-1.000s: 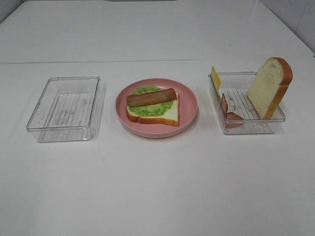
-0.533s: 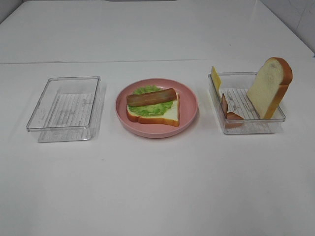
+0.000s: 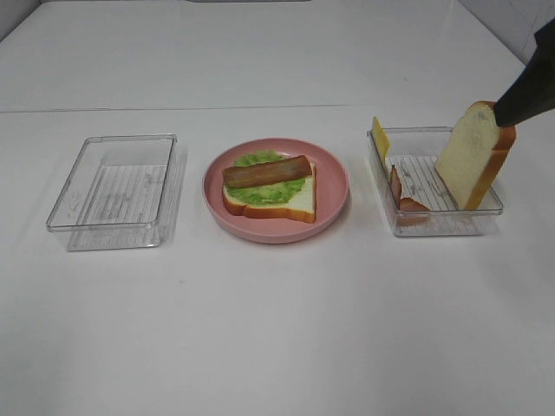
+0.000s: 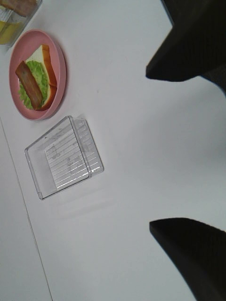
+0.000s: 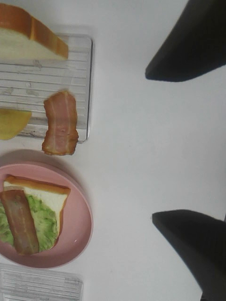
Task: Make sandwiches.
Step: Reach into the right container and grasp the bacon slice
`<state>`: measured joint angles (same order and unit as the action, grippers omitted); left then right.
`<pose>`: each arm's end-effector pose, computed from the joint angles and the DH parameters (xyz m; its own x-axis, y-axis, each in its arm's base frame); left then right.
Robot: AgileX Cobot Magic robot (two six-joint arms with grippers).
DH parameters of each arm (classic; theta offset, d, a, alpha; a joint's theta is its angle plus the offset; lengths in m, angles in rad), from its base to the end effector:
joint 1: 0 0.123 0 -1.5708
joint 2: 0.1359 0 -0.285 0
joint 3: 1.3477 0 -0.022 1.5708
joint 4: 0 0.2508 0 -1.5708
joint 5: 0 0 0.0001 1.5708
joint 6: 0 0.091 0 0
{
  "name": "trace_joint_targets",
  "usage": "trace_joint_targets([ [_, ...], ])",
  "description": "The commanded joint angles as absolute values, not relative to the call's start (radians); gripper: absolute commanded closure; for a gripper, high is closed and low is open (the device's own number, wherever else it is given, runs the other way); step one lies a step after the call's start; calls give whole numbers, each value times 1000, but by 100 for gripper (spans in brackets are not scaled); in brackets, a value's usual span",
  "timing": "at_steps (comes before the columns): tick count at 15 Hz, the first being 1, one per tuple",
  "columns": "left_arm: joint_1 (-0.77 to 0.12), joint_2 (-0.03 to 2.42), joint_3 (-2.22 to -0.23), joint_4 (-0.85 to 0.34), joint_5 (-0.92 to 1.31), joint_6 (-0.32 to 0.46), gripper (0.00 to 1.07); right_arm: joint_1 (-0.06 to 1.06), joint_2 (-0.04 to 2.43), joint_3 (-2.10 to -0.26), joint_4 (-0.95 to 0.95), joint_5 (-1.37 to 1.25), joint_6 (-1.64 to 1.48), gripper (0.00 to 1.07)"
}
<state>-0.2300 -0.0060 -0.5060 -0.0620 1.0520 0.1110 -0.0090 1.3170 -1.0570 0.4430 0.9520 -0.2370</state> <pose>-0.0072 -0.0034 0.2798 -0.4019 0.1763 -0.8986 0.3080 0.9501 0.0487 0.2580 0.0295 0.3095 -0.8846 0.0375 -0.4648 -0.1295 0.9378 0.3221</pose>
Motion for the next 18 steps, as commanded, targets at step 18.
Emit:
trace_joint_targets([
  [18,-233,-26,-501,-65,1041,101,30,201,2095,-1604,321,1101,-91,47],
])
